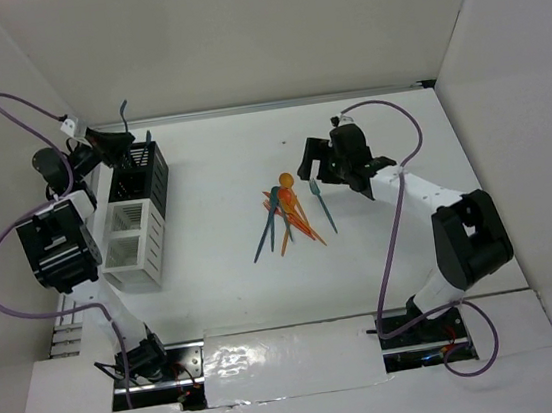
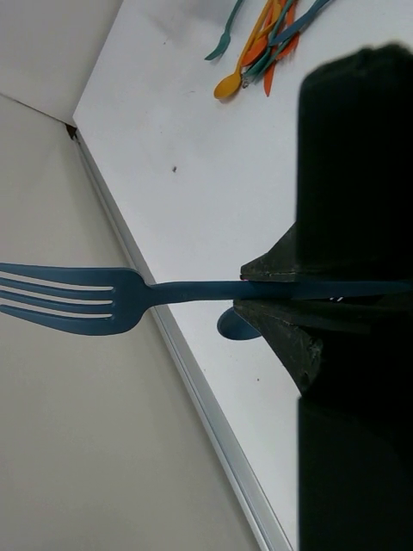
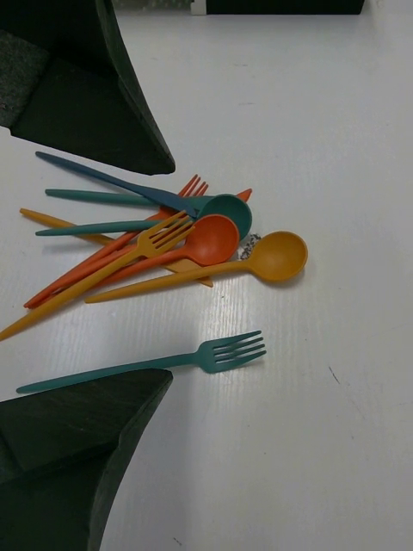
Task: Sort the eating utensils into containers
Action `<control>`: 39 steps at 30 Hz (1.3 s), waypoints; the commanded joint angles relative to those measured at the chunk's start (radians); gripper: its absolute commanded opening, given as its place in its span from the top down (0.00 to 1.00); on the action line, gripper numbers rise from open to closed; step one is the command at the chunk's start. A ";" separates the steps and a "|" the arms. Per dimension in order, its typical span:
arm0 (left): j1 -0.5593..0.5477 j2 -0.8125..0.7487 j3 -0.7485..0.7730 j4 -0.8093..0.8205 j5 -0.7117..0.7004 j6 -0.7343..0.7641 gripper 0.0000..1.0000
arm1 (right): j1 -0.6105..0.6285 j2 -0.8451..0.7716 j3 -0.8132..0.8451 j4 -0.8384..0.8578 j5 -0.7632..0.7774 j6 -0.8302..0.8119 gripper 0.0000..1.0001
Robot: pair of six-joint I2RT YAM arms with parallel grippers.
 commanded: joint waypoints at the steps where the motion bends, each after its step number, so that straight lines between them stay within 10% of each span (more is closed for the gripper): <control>1: 0.002 0.049 0.050 0.106 0.056 0.063 1.00 | 0.014 0.023 0.050 0.050 0.023 -0.005 0.00; 11: -0.003 0.146 0.142 0.056 0.090 0.129 0.96 | 0.039 0.046 0.059 0.059 0.041 -0.008 0.00; 24: -0.003 0.045 0.070 -0.009 0.059 0.228 0.26 | 0.082 0.054 0.077 0.059 0.052 -0.034 0.00; 32: 0.002 -0.156 0.059 -0.110 0.018 0.195 0.18 | 0.116 0.066 0.088 0.029 0.061 -0.051 0.00; 39: -0.033 -0.417 0.162 -0.694 -0.121 0.242 0.19 | 0.154 0.118 0.099 0.020 0.009 -0.025 0.16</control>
